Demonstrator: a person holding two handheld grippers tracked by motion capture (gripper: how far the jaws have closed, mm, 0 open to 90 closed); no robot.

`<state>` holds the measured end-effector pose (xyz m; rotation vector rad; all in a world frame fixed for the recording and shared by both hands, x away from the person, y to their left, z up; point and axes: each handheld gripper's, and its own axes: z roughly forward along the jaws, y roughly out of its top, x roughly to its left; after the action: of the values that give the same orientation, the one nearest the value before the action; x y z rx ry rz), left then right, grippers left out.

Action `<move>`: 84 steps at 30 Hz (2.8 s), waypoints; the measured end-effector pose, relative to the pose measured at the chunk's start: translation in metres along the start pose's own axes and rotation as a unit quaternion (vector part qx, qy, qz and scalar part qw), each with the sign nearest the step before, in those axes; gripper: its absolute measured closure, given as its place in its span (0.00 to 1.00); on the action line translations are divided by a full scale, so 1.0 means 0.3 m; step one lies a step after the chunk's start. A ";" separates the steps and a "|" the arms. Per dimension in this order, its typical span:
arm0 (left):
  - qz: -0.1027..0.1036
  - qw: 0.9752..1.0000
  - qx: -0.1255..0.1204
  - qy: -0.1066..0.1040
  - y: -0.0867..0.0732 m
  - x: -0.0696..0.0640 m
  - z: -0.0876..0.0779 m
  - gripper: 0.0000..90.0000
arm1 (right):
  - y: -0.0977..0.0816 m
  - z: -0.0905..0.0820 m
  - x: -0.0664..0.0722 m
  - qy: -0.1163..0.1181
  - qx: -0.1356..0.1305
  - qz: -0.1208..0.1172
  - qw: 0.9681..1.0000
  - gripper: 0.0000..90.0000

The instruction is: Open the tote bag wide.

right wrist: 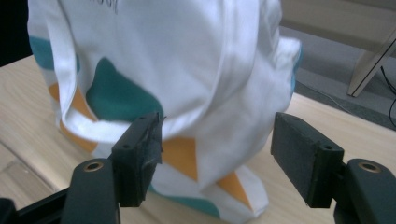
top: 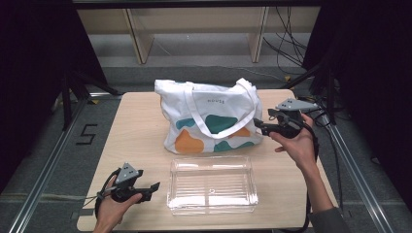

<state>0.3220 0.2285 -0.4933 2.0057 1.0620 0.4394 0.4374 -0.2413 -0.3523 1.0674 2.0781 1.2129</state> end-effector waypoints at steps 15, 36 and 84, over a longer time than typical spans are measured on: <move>0.010 1.000 -0.002 -0.001 0.001 -0.001 0.005 0.22 | 0.207 0.074 -0.041 -0.006 0.019 0.000 1.000 0.50; 0.024 1.000 0.007 -0.006 0.002 0.001 0.002 0.22 | 0.323 0.187 -0.058 0.004 0.048 0.017 0.999 0.51; 0.008 0.991 -0.103 -0.080 0.355 -0.049 0.033 0.30 | 0.214 -0.065 0.055 0.058 -0.006 -0.120 0.991 0.99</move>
<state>0.3757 0.1775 -0.4147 1.8338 0.8647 0.3734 0.4377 -0.2183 -0.2872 0.7299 2.2103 1.1871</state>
